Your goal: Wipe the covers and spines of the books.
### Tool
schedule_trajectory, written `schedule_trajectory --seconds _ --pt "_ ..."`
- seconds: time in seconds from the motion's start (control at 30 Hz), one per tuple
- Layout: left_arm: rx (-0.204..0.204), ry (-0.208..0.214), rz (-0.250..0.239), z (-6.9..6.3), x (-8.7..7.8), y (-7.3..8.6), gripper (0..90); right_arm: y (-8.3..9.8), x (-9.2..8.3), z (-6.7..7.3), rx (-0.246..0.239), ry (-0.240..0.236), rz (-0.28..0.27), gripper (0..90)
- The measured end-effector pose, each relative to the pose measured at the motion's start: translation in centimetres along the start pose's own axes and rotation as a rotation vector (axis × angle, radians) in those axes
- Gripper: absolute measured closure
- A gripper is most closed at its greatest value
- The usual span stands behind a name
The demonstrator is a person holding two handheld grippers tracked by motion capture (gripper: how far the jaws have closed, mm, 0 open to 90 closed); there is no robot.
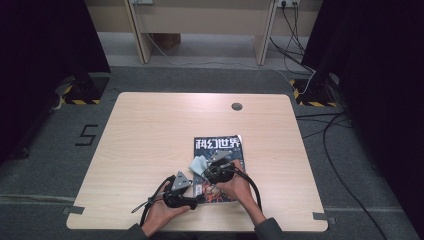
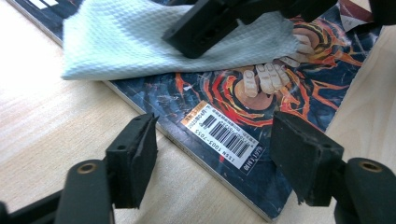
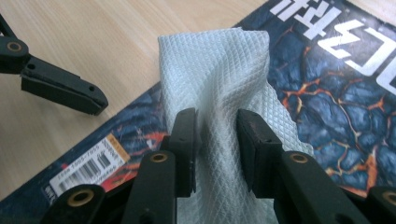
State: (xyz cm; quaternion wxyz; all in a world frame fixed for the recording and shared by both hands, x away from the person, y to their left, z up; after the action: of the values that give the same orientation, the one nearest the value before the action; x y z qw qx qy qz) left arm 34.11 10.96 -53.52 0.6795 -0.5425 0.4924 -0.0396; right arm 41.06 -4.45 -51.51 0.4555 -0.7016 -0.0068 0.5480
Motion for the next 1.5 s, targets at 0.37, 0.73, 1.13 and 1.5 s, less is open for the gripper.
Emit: schedule_trajectory --seconds 0.37,0.73,1.13,1.5 --pt "0.003 0.020 0.011 0.0 -0.3 0.1 34.1 3.3 -3.2 -6.2 0.161 0.146 0.003 67.8" --pt "-0.014 0.110 0.044 -0.7 -3.3 1.4 31.1 2.9 -3.0 -5.9 0.136 0.174 0.021 68.6" --pt "-0.029 0.078 0.086 0.9 -4.3 2.5 26.8 0.9 -1.1 -1.4 0.012 0.082 0.022 68.9" --pt "-0.025 0.053 0.099 1.4 -5.2 3.2 24.4 0.7 -0.8 1.7 -0.050 0.016 0.021 69.1"
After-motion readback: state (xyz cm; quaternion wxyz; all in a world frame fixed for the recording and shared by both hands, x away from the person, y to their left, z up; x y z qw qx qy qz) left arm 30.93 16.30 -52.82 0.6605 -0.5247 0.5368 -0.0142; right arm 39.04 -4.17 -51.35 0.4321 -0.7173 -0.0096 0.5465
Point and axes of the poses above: each handheld gripper's, and its own axes: x roughly forward along the jaws, y roughly out of its underside, z roughly to its left, the point moved 3 cm from there along x, roughly forward along the jaws, and after that the axes turned 1 degree about -y, right-handed, at the moved point
